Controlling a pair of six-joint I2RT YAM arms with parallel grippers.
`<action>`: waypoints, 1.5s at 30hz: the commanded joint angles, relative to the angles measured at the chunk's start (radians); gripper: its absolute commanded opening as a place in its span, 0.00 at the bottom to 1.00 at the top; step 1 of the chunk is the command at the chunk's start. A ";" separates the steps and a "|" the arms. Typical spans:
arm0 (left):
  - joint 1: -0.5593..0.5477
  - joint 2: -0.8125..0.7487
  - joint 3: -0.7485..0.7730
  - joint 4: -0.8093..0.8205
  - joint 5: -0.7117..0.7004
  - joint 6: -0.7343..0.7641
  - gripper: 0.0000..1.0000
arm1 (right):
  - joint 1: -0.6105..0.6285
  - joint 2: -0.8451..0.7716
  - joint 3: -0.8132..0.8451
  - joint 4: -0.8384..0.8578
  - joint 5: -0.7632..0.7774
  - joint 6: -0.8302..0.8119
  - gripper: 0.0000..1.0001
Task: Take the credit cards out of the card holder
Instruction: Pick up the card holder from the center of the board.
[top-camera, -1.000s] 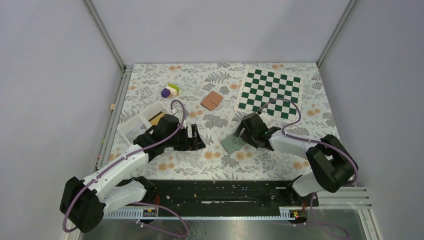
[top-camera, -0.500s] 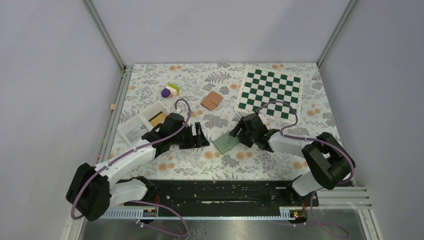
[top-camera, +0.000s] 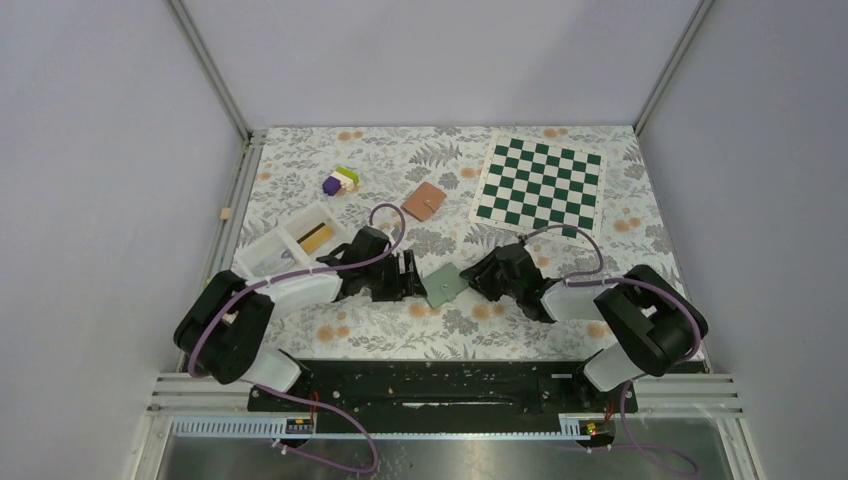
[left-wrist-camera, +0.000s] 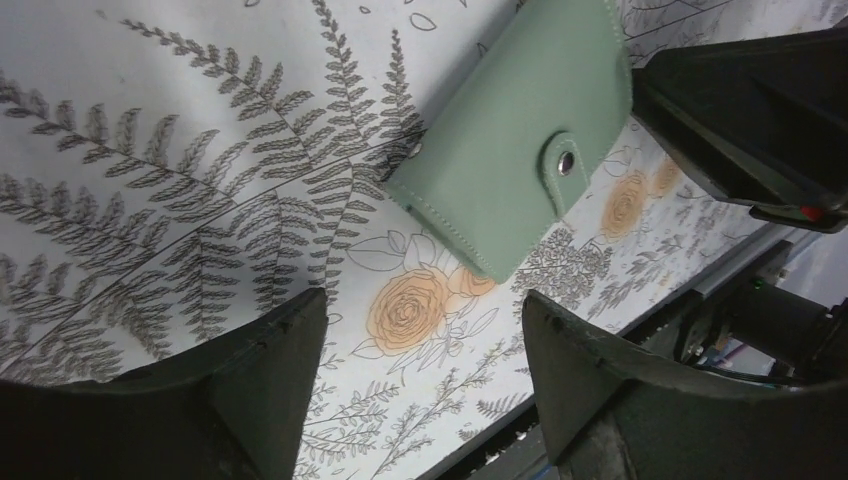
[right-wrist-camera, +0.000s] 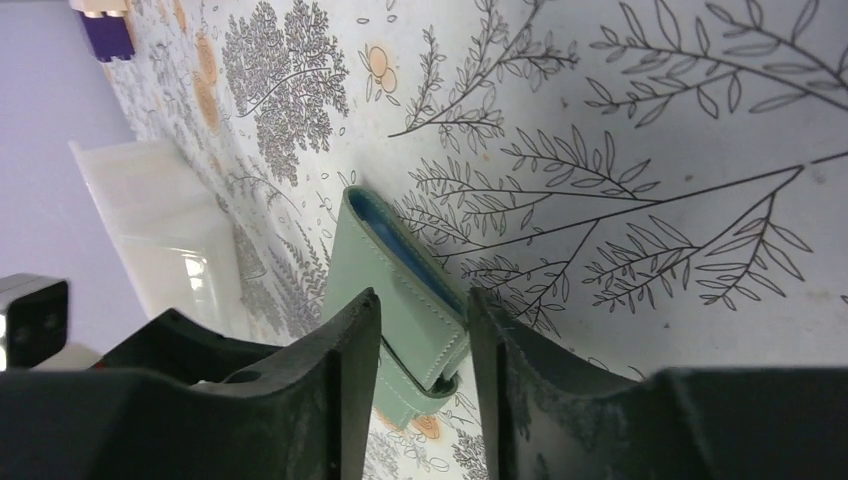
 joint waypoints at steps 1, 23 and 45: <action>-0.007 0.040 0.029 0.102 0.029 0.010 0.71 | 0.002 0.062 -0.084 0.139 -0.025 0.036 0.39; -0.029 0.161 0.121 0.091 -0.035 0.093 0.73 | -0.099 0.063 0.251 -0.195 -0.208 -0.587 0.01; -0.052 0.067 -0.063 0.349 0.076 -0.069 0.64 | -0.106 0.122 0.253 -0.189 -0.268 -0.406 0.56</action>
